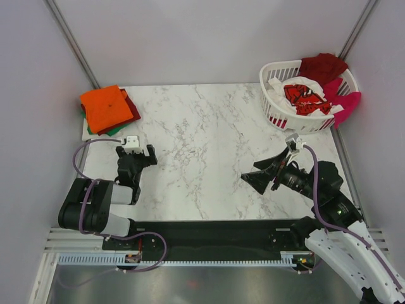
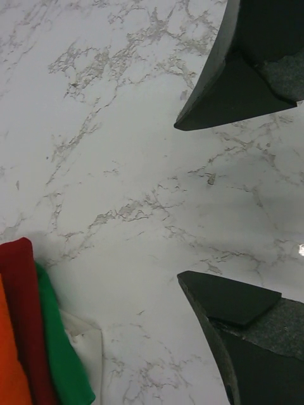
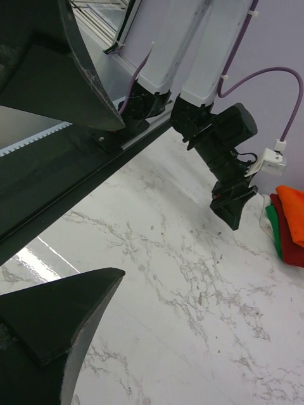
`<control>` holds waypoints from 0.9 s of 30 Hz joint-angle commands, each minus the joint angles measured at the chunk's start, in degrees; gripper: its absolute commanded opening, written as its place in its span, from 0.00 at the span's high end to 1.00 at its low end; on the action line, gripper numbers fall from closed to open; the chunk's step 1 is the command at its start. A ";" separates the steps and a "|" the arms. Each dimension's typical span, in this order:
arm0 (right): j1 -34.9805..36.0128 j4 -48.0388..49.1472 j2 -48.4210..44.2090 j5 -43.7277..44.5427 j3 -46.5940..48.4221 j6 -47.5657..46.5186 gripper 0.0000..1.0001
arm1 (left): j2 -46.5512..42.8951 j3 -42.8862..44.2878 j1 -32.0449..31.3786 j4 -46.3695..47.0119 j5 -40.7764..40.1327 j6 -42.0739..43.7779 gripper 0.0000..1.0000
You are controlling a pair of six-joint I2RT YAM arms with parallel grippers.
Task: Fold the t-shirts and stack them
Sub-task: Neatly place the folded tshirt to the corner
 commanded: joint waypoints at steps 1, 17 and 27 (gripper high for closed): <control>0.26 2.23 0.31 -1.63 -0.40 -0.17 0.02 | -0.06 1.41 -0.17 5.96 -1.21 4.04 0.00; 0.26 2.40 6.28 1.17 1.62 0.54 0.02 | 0.03 1.41 -0.08 5.96 -1.12 4.04 0.00; 0.17 10.32 10.15 3.28 1.18 -0.08 0.02 | 0.03 1.41 -0.08 5.96 -1.12 3.95 0.00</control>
